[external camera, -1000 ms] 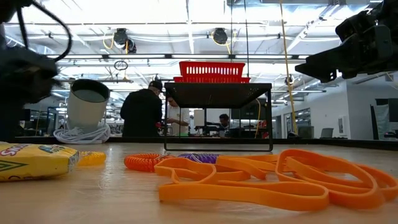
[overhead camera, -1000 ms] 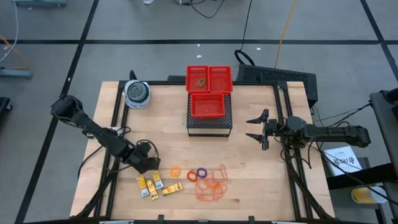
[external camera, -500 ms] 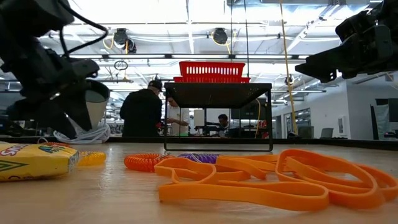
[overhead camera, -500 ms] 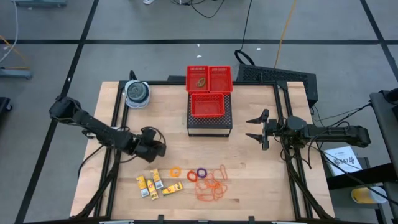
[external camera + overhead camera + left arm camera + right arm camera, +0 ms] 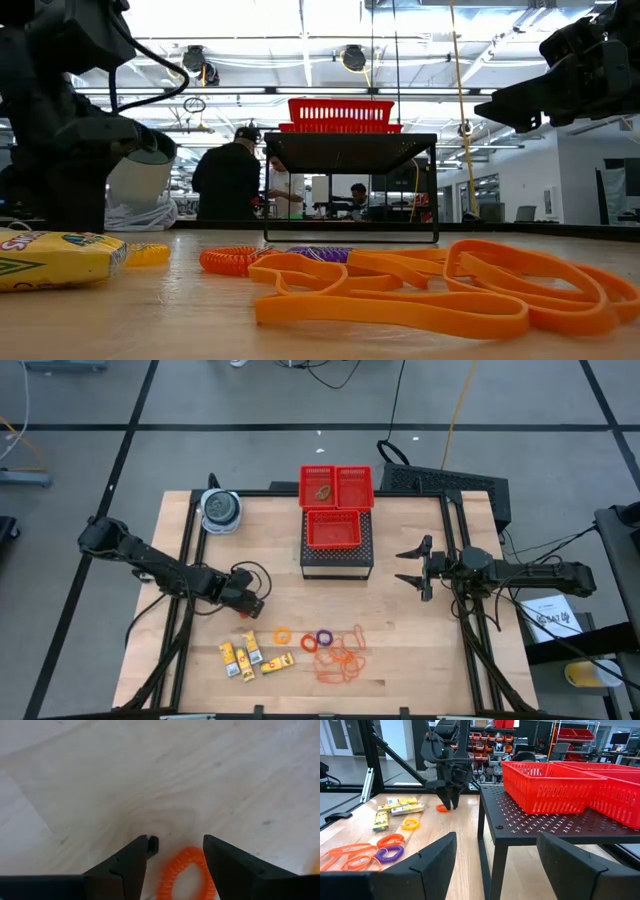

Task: Pick & Place Office Desk Supplies
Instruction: Put the orange spring keychain in the top left red bin on the shelf

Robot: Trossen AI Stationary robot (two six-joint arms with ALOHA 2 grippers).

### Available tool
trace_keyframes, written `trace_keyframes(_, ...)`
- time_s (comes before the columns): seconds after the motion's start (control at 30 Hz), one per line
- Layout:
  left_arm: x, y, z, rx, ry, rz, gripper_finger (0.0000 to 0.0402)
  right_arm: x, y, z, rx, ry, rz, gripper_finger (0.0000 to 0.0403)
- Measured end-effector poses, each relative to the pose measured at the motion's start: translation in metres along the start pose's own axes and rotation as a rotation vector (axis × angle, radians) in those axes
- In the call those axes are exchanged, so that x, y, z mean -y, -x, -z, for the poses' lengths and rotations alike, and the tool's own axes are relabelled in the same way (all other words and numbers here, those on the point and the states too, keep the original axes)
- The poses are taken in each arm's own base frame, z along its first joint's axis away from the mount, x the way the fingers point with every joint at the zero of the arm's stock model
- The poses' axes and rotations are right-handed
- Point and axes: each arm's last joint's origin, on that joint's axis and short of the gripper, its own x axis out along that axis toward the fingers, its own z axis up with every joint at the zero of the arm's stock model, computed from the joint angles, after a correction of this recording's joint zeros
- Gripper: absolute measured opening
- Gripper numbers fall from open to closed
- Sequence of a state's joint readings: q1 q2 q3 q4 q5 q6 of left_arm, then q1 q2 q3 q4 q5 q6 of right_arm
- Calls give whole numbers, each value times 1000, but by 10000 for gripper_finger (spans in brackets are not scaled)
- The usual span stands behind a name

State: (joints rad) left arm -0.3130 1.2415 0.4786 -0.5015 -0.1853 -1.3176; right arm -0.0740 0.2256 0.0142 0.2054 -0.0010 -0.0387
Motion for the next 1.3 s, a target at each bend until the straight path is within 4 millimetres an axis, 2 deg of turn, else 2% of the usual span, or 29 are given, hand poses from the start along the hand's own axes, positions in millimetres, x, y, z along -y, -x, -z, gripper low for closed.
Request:
trace_keyframes(0.17,-1,0,2,-52,-87,3,202,0,0,0,0,0,0,267)
trace_keyframes(0.4,-2,2,2,-82,-78,1,202,0,0,0,0,0,0,267)
trace_keyframes(0.6,3,11,0,-85,-130,46,202,0,0,0,0,0,1,267)
trace_keyframes(0.77,6,20,-5,-87,-163,15,202,0,0,0,0,0,0,267)
trace_keyframes(0.9,8,22,-3,-163,-194,41,202,0,0,0,0,0,0,267)
trace_keyframes(1.17,-5,25,8,-241,-138,-108,202,0,0,0,0,0,0,267)
trace_keyframes(1.3,-5,25,12,-238,-127,-110,202,0,0,0,0,0,0,267)
